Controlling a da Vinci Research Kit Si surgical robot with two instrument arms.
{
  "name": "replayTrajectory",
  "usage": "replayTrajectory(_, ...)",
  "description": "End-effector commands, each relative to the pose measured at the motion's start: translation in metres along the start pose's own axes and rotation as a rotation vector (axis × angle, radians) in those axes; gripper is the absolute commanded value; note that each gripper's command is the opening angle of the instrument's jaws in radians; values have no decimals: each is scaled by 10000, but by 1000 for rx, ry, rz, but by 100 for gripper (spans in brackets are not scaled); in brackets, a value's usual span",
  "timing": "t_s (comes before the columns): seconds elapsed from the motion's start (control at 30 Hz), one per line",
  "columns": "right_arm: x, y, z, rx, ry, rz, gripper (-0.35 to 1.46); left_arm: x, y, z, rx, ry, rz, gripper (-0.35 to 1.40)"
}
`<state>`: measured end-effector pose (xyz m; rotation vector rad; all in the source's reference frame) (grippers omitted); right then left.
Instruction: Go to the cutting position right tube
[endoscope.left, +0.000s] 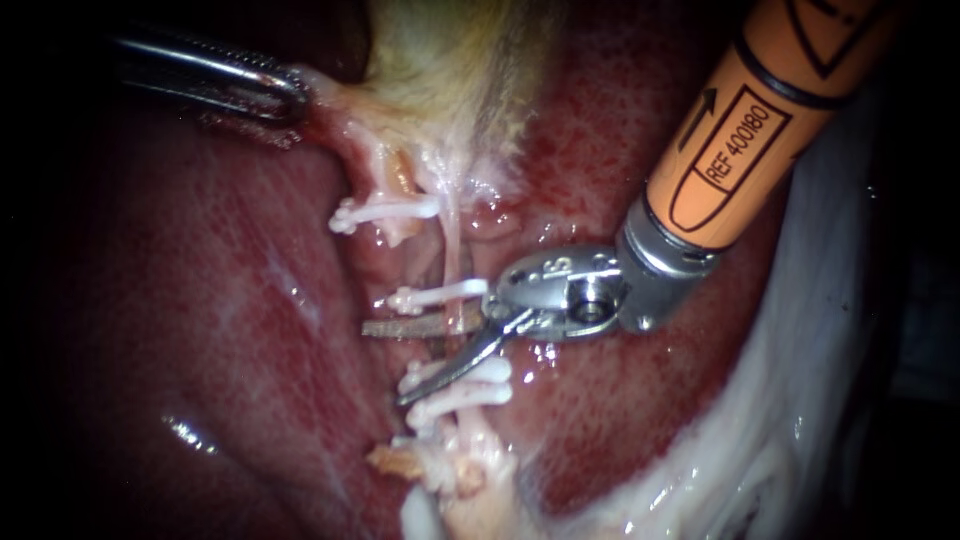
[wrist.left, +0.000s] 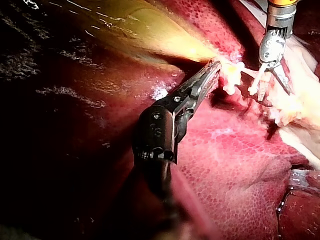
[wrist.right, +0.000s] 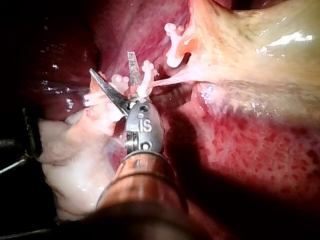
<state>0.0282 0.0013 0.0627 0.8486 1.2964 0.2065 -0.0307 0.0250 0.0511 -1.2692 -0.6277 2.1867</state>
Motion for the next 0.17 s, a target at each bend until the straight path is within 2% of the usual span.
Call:
replayTrajectory(0.03,-1,0,0,0,0,1,128,0,0,0,0,0,0,-35)
replayTrajectory(0.17,-1,0,1,-7,-2,0,128,0,0,0,0,0,0,-35)
